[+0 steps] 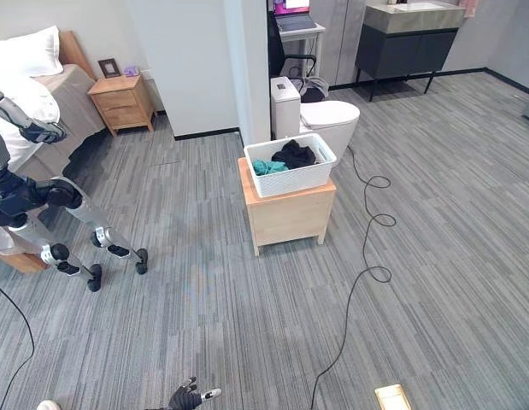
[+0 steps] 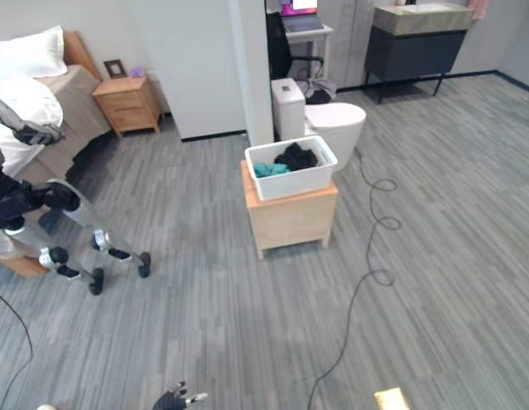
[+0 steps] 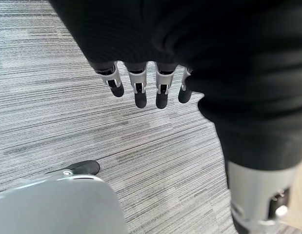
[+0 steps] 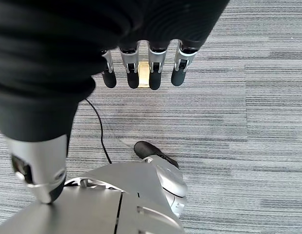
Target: Grab the laundry basket,head to the washer,open it,put in the laundry and shut it.
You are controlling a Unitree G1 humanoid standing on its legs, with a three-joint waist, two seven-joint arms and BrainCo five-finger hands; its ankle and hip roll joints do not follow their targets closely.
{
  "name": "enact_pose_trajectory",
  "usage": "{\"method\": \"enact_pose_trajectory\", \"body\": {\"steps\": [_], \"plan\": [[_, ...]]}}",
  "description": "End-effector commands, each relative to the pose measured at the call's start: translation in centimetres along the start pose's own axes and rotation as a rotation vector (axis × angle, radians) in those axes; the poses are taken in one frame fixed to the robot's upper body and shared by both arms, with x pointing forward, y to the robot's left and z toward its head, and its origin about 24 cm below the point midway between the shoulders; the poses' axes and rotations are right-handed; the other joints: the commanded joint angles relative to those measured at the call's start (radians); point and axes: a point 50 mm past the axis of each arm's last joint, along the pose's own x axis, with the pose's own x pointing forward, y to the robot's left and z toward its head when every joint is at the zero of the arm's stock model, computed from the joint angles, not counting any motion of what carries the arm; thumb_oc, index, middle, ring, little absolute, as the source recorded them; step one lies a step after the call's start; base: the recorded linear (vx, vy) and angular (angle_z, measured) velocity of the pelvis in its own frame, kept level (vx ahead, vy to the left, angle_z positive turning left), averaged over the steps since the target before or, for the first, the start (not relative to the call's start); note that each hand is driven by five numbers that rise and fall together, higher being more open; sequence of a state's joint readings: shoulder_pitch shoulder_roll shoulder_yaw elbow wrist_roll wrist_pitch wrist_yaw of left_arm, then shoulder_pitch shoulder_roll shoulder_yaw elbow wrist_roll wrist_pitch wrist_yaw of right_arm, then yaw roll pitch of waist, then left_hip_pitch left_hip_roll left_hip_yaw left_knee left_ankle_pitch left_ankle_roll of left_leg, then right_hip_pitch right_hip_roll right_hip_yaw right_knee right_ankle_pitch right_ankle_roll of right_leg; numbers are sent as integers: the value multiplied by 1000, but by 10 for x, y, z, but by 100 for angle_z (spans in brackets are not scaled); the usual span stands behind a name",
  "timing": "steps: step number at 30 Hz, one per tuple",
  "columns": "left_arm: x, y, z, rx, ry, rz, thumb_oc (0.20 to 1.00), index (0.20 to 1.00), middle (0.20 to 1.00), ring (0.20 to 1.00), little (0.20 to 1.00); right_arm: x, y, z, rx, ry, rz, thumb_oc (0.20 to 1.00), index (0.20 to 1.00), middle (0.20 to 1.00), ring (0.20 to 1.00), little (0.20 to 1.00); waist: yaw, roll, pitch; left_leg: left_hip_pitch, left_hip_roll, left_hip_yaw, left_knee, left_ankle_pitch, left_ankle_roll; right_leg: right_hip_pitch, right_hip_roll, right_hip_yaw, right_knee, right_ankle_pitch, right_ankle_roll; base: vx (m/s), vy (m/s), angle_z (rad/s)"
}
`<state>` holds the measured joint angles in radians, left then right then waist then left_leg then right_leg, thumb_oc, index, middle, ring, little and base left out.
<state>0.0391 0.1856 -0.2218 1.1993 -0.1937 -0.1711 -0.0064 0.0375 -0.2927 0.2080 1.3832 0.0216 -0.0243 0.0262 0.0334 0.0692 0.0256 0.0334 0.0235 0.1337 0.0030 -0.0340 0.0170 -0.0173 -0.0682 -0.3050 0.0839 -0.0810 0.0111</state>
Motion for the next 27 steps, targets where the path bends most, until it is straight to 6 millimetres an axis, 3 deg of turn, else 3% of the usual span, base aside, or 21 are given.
{"method": "enact_pose_trajectory", "body": {"steps": [1, 16, 21, 24, 26, 27], "plan": [[2, 0, 8, 10, -34, -6, 1000, 1000, 1000, 1000, 1000, -1, 12, -14, -86, 79, 42, 1000, 1000, 1000, 1000, 1000, -17, -64, 3, 18, 56, -66, -90, -5, -82, 126, -124, -15, -171, 51, 141, 0, 0, 0], [2, 3, 6, -19, -21, 6, 1000, 1000, 1000, 1000, 1000, -1, 10, -13, -59, 70, 38, 1000, 1000, 1000, 1000, 1000, -19, -61, 13, 8, 59, -74, -90, -1, -86, 120, -117, -15, -171, 43, 135, 2, -12, 1], [2, 6, 12, -36, -44, 17, 1000, 1000, 1000, 1000, 1000, -1, 6, -10, -14, 62, 25, 1000, 1000, 1000, 1000, 1000, -24, -50, 43, -9, 93, -93, -90, 31, -107, 111, -78, 4, -171, 18, 100, 17, -153, 9], [2, 7, 10, -63, -37, 21, 1000, 1000, 1000, 1000, 1000, 0, 7, -9, -15, 51, 27, 1000, 1000, 1000, 1000, 1000, -24, -57, 75, -45, 135, -107, 43, 9, -130, 134, -34, 16, -143, -22, 45, 59, -276, 26], [1, 9, 8, -81, -38, 24, 1000, 1000, 1000, 1000, 1000, 0, 8, -7, -16, 40, 29, 1000, 1000, 1000, 1000, 1000, -16, -58, 102, -100, 154, -121, 186, 56, -146, 146, -5, 25, -122, -45, 11, 0, -226, 7], [1, 10, 10, -91, -42, 27, 1000, 1000, 1000, 1000, 1000, 0, 6, -6, -21, 34, 25, 1000, 1000, 1000, 1000, 1000, -6, -62, 131, -168, 147, -157, 319, 109, -142, 149, 5, 26, -112, -48, -5, -62, -230, 5]]}}
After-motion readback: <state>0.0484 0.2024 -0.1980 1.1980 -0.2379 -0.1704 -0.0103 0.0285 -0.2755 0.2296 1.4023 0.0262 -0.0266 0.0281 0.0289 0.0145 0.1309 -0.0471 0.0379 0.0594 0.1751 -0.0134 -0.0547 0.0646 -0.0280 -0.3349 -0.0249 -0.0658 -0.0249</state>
